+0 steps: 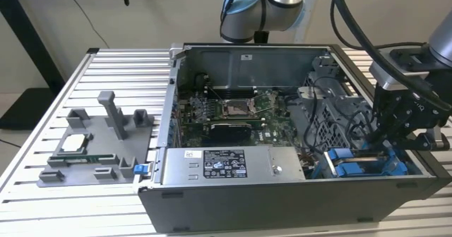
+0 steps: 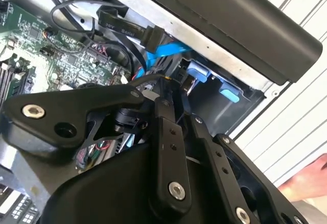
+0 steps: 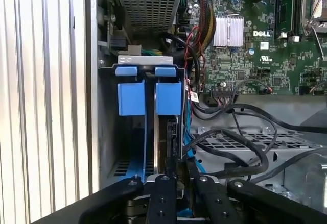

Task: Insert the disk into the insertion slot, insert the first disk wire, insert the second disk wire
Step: 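Insert the first disk wire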

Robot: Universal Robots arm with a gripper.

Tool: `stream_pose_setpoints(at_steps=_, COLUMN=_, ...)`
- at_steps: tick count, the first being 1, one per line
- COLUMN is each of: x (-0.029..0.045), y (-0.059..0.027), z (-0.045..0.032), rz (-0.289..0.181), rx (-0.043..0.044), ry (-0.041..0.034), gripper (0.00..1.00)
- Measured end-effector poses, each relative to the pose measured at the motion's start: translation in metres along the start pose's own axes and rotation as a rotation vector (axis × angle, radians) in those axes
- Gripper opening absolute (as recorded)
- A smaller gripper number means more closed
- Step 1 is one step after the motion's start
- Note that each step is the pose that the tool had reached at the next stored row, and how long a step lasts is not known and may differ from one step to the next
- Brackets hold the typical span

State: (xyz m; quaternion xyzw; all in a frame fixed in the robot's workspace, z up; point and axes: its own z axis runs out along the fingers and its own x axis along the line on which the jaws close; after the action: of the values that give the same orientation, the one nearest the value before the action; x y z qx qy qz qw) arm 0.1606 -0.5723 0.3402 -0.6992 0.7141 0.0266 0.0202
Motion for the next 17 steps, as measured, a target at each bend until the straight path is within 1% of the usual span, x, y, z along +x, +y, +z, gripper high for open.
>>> stream_pose_setpoints(at_steps=3, x=0.0016, y=0.0000, z=-0.0003, rz=0.000, rx=0.0001, ry=-0.0001, gripper=0.00)
stream_pose_setpoints(at_steps=17, x=0.0012, y=0.0008, z=0.0004, rz=0.010, rx=0.0007, ry=-0.0016, gripper=0.00)
